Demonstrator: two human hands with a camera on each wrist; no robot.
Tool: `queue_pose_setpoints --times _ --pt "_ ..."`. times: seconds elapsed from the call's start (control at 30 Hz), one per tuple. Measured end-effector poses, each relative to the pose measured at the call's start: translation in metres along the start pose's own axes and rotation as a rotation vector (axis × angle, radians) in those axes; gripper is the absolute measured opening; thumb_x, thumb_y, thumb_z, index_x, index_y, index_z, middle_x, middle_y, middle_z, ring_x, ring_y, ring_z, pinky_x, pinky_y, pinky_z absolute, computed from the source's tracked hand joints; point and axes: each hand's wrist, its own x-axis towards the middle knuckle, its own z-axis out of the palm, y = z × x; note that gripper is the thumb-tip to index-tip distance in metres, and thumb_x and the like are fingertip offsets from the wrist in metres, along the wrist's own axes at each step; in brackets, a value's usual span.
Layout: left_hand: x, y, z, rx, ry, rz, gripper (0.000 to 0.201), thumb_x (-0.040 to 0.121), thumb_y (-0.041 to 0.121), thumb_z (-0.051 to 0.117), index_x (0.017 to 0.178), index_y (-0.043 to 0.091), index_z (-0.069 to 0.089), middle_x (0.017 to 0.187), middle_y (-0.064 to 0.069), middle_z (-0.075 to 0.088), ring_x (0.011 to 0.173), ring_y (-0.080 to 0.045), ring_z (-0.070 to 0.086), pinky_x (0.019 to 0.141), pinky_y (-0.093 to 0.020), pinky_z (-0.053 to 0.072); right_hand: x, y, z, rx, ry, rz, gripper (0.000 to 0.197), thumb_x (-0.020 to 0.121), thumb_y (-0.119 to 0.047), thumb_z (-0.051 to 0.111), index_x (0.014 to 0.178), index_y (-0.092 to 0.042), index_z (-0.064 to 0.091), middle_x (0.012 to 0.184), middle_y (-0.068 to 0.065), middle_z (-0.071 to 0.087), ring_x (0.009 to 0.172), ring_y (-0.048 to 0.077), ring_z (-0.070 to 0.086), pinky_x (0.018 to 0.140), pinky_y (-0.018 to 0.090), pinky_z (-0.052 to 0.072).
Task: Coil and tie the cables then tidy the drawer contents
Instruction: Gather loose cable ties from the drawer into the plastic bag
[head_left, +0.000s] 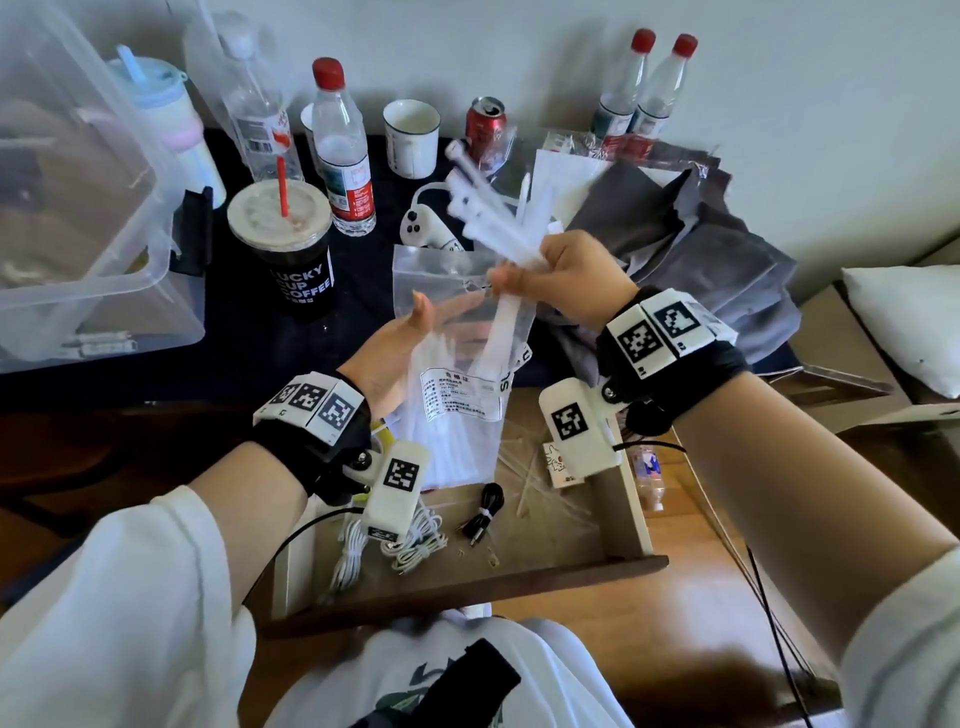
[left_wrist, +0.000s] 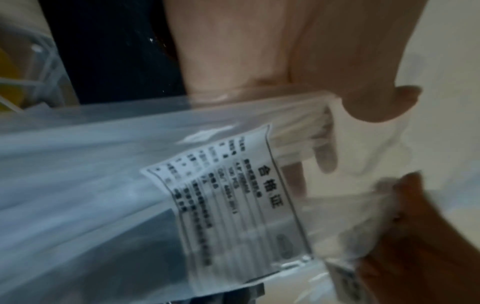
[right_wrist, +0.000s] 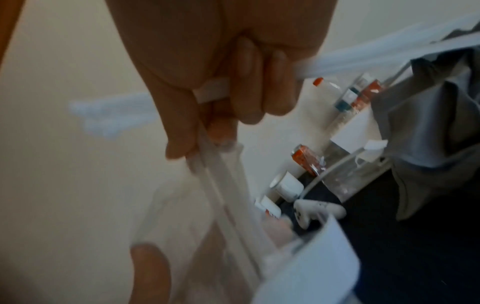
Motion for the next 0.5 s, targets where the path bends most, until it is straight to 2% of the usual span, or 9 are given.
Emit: queue_pose_setpoints --times 0.07,0.17,0.2,0.27,0.33,0.37,0.43,0.47,0.5 --pt "0.001 0.002 0.003 0.021 -0.002 -0.004 0.095 0.064 0.083 0.044 0.14 0.026 0.044 0.137 -0.013 0.052 0.128 -0.032 0.048 0.106 -0.058 0.034 -0.003 0.002 0.0 0.022 -0.041 -0.022 0.025 0.076 -0.025 0.076 0.066 -0.007 0.061 0.036 -0.013 0.044 0.033 0.003 0.035 0.039 0.013 0.027" --pt "0.001 0.001 0.0 0.058 0.014 -0.012 0.098 0.063 0.085 0.043 0.14 0.024 0.043 0.138 -0.01 0.052 0.132 -0.03 0.043 0.109 -0.06 0.026 -0.001 0.002 -0.005 0.263 0.127 -0.124 0.014 0.077 -0.025 0.075 0.086 -0.021 0.064 0.042 -0.012 0.043 0.038 0.001 0.037 0.046 0.015 0.033" --pt "0.001 0.0 -0.001 0.071 0.01 -0.007 0.098 0.062 0.085 0.044 0.139 0.025 0.046 0.139 -0.008 0.052 0.133 -0.028 0.042 0.11 -0.059 0.025 0.0 0.003 -0.005 0.298 0.153 -0.14 0.012 0.08 -0.024 0.072 0.089 -0.02 0.064 0.045 -0.013 0.046 0.04 0.001 0.041 0.048 0.013 0.035" --pt "0.002 -0.001 -0.001 0.086 0.011 -0.001 0.095 0.057 0.087 0.048 0.132 0.029 0.052 0.136 -0.004 0.055 0.132 -0.023 0.045 0.109 -0.054 0.03 0.0 0.005 -0.003 0.23 0.133 -0.132 0.02 0.086 -0.024 0.065 0.094 -0.005 0.066 0.047 -0.017 0.049 0.043 -0.002 0.045 0.049 0.009 0.037" --pt "0.004 -0.003 -0.002 0.078 -0.01 0.009 0.093 0.052 0.086 0.054 0.127 0.031 0.052 0.127 -0.004 0.062 0.123 -0.02 0.054 0.099 -0.042 0.045 0.0 0.007 -0.001 0.14 0.104 -0.104 0.041 0.089 -0.031 0.061 0.097 0.009 0.063 0.044 -0.017 0.043 0.039 0.0 0.04 0.044 0.009 0.032" --pt "0.003 -0.004 -0.003 0.071 -0.009 0.019 0.094 0.051 0.086 0.056 0.127 0.03 0.05 0.125 -0.005 0.063 0.119 -0.021 0.057 0.093 -0.037 0.05 0.0 0.009 -0.001 0.131 0.106 -0.125 0.048 0.088 -0.04 0.059 0.096 0.007 0.063 0.046 -0.017 0.043 0.04 0.001 0.04 0.045 0.01 0.031" --pt "0.002 -0.005 -0.005 0.041 0.002 0.026 0.096 0.05 0.084 0.058 0.128 0.028 0.048 0.123 -0.005 0.064 0.116 -0.022 0.059 0.088 -0.033 0.053 -0.001 0.015 -0.005 0.121 0.118 -0.176 0.048 0.079 -0.066 0.05 0.085 -0.021 0.062 0.059 -0.013 0.047 0.05 0.004 0.044 0.052 0.018 0.036" --pt "0.001 -0.005 -0.007 0.022 0.006 0.026 0.096 0.05 0.083 0.06 0.128 0.028 0.049 0.122 -0.005 0.065 0.116 -0.023 0.06 0.087 -0.034 0.054 0.0 0.018 -0.009 0.096 0.117 -0.175 0.046 0.075 -0.076 0.044 0.077 -0.032 0.057 0.063 -0.005 0.047 0.056 0.013 0.045 0.056 0.026 0.038" --pt "0.0 -0.006 -0.008 0.006 0.008 0.023 0.095 0.05 0.082 0.061 0.127 0.028 0.05 0.121 -0.005 0.066 0.115 -0.023 0.06 0.086 -0.034 0.054 -0.001 0.021 -0.014 0.038 0.113 -0.167 0.046 0.075 -0.08 0.039 0.07 -0.037 0.054 0.064 0.0 0.048 0.058 0.019 0.045 0.059 0.032 0.039"
